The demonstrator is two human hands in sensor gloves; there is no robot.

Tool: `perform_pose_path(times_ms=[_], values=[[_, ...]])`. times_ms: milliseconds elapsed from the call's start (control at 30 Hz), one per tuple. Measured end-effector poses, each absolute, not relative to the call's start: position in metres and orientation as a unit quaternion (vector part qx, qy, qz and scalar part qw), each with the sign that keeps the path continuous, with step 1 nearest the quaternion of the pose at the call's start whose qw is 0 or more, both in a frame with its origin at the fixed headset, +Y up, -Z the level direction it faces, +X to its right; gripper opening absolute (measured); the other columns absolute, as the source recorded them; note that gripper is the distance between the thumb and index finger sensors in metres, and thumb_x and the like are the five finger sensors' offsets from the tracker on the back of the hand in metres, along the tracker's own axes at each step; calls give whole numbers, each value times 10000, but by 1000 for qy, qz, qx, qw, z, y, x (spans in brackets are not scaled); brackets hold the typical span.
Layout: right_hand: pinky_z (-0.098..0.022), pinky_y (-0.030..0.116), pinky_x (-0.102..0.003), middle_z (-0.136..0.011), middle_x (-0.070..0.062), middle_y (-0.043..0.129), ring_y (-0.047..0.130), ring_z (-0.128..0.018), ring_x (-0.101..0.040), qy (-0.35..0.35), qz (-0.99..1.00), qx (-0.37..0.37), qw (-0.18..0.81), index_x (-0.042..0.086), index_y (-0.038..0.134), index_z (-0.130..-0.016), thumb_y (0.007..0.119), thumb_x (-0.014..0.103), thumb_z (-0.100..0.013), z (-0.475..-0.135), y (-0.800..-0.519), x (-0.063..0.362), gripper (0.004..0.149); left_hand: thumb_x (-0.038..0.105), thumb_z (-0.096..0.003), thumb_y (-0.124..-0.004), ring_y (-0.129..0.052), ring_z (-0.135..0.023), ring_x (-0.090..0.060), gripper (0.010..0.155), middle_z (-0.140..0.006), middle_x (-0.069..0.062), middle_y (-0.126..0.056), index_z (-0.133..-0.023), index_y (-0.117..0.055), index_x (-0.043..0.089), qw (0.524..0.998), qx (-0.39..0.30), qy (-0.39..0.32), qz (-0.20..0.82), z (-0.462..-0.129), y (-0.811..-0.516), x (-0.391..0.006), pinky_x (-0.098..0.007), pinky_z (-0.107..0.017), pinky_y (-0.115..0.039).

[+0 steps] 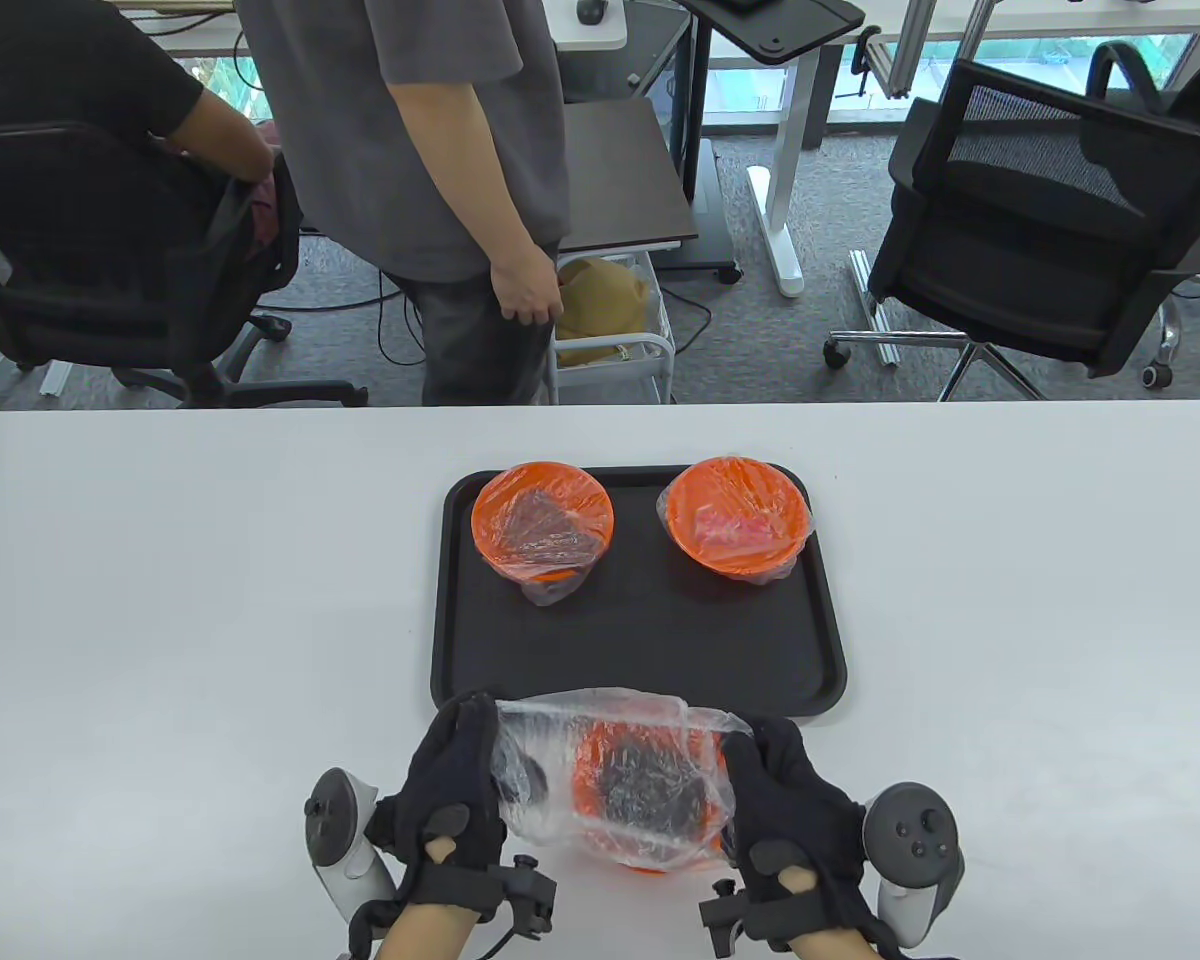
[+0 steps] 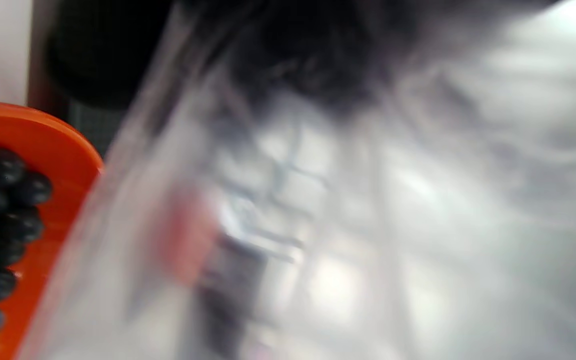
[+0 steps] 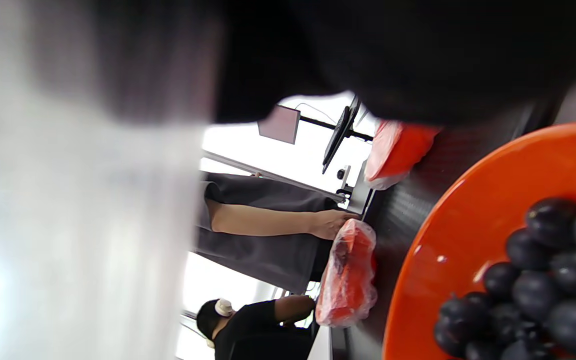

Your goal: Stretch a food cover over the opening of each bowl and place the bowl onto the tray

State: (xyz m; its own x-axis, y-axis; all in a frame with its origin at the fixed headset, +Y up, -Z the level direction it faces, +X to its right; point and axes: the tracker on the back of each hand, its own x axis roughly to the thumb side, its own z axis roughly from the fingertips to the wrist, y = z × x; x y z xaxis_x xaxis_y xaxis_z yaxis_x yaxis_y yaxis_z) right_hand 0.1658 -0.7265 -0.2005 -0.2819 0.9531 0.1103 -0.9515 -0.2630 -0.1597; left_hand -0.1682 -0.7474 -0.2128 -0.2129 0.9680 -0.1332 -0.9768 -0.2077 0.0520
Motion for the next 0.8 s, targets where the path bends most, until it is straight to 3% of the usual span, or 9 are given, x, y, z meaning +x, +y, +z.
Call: perform_pose_path(times_ms=[300, 800], values=[[65, 912, -259, -327, 52, 964, 979, 34, 25, -71, 860, -29, 504, 161, 812, -882, 744, 393, -525, -197, -739, 170, 431, 552, -554, -731, -1037, -93, -140, 476, -287, 99, -1000, -917, -791, 251, 783, -55, 111, 609, -206, -759, -149, -377, -134, -965], [69, 919, -249, -363, 36, 963, 979, 33, 35, -51, 923, -62, 377, 137, 761, -898, 709, 391, -523, -198, -757, 170, 456, 519, -550, -689, -1033, -76, -142, 499, -296, 78, -995, -917, -741, 184, 842, -76, 140, 516, -199, -777, -136, -381, -111, -969]])
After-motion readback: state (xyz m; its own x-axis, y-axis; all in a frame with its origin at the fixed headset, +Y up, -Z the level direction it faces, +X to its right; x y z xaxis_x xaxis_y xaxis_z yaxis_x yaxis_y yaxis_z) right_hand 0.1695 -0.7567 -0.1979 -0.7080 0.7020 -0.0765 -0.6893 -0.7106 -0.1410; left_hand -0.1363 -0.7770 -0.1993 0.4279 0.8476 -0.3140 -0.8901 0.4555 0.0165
